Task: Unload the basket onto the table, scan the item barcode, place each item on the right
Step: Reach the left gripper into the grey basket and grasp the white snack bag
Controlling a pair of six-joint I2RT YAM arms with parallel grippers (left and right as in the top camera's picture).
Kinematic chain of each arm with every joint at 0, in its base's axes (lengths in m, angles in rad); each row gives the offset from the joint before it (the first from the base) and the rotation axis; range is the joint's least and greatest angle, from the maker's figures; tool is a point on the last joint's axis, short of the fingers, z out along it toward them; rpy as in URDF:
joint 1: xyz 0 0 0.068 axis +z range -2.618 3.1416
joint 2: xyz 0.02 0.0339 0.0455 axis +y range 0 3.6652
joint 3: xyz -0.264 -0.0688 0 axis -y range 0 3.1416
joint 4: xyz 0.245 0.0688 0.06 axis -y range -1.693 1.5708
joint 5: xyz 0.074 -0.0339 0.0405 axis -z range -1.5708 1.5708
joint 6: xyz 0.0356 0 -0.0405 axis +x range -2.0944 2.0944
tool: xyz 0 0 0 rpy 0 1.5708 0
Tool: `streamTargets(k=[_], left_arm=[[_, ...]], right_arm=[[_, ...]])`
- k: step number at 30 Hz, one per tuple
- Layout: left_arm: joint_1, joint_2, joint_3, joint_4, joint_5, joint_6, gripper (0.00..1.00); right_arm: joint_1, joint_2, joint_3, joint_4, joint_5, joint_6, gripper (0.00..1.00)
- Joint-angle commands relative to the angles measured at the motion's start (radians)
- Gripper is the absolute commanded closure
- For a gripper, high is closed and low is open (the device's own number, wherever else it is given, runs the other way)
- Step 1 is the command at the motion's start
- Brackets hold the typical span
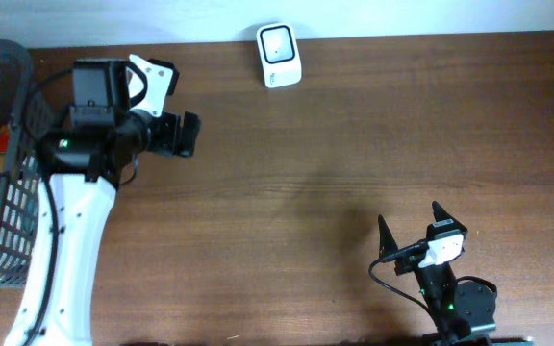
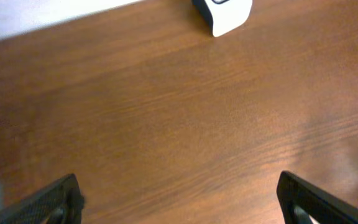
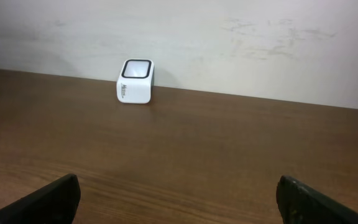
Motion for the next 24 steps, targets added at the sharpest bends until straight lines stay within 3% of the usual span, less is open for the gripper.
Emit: streamTargets(k=[1, 5, 10, 12, 15, 19, 20, 24], left_arm=[[0.092, -0.005, 0.163, 0.023, -0.053, -0.175, 0.01], [0.393, -0.005, 0.354, 0.026, -0.235, -0.289, 0.01], [0.734, 0.06, 0.231, 0.013, -0.245, -0.304, 0.01], [0.806, 0.087, 0.149, 0.034, -0.229, -0.297, 0.01], [0.918, 0.142, 0.02, 0.119, -0.065, -0.114, 0.0], [0.978, 0.269, 0.004, 0.117, -0.04, 0.074, 0.01], [0.976, 0.322, 0.004, 0.121, -0.038, 0.162, 0.06], [0.974, 0.434, 0.004, 0.129, 0.05, 0.229, 0.11]], right_arm=[[-0.002, -0.006, -0.006, -0.002, 0.006, 0.008, 0.01], [-0.002, -0.006, -0.006, -0.002, 0.005, 0.008, 0.01], [-0.002, -0.006, -0.006, -0.002, 0.006, 0.008, 0.01], [-0.002, -0.006, -0.006, -0.002, 0.005, 0.008, 0.01], [-0.002, -0.006, -0.006, -0.002, 0.005, 0.008, 0.01], [-0.002, -0.006, -0.006, -0.002, 0.005, 0.008, 0.01], [-0.002, -0.006, -0.006, -0.002, 0.005, 0.008, 0.01], [-0.002, -0.006, -0.006, -0.002, 0.005, 0.008, 0.01]])
